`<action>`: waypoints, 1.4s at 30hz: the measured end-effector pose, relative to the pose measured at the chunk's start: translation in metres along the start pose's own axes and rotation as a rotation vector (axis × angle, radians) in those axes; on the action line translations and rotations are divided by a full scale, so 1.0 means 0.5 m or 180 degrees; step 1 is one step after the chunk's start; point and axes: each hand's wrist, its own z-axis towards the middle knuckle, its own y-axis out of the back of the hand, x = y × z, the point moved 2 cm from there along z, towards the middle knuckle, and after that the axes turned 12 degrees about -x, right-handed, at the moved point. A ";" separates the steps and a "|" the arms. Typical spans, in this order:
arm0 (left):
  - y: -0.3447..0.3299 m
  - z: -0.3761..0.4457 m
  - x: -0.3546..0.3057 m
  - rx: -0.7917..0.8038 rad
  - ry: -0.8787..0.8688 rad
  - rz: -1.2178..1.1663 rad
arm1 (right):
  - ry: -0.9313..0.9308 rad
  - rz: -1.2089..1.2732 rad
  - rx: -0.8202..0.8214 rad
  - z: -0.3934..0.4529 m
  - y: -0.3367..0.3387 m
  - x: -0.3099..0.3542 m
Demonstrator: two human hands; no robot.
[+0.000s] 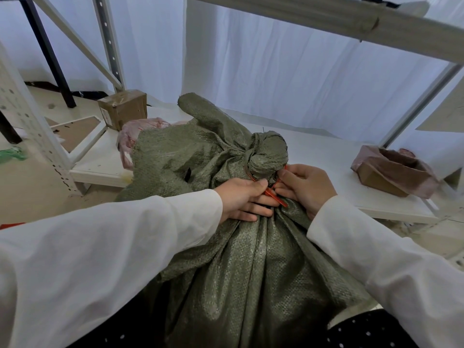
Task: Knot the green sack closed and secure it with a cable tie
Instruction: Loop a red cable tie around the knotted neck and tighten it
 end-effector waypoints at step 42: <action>-0.010 -0.006 -0.002 -0.0245 -0.0468 0.0398 | 0.1345 -0.2379 0.0433 -0.011 0.044 0.010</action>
